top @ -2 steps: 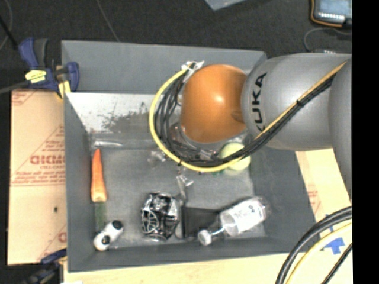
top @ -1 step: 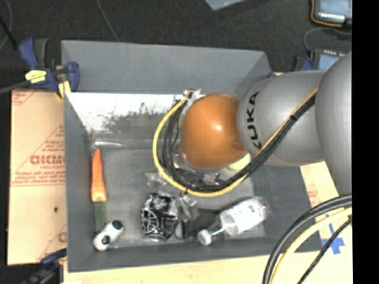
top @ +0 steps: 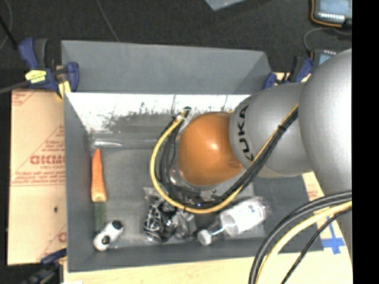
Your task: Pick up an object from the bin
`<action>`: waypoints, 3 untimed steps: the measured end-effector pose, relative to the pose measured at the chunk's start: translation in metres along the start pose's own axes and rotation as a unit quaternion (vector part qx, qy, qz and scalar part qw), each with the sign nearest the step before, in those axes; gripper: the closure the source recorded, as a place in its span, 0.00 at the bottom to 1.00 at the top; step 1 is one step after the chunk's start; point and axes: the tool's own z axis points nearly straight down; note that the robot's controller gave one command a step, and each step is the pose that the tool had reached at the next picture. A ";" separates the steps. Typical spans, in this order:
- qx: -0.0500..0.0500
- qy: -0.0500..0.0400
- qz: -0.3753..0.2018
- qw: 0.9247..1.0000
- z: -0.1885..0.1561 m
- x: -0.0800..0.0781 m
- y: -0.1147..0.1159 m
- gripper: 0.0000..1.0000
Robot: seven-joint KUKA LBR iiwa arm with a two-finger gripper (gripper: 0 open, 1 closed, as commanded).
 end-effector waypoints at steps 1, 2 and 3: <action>0.002 -0.001 -0.016 1.000 0.009 0.006 -0.010 1.00; 0.002 -0.001 -0.015 1.000 0.009 0.006 -0.010 1.00; 0.001 0.001 -0.013 1.000 -0.043 0.007 -0.005 1.00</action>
Offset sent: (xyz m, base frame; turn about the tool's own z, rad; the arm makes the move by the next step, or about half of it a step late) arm 0.0000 0.0000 0.0000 0.0000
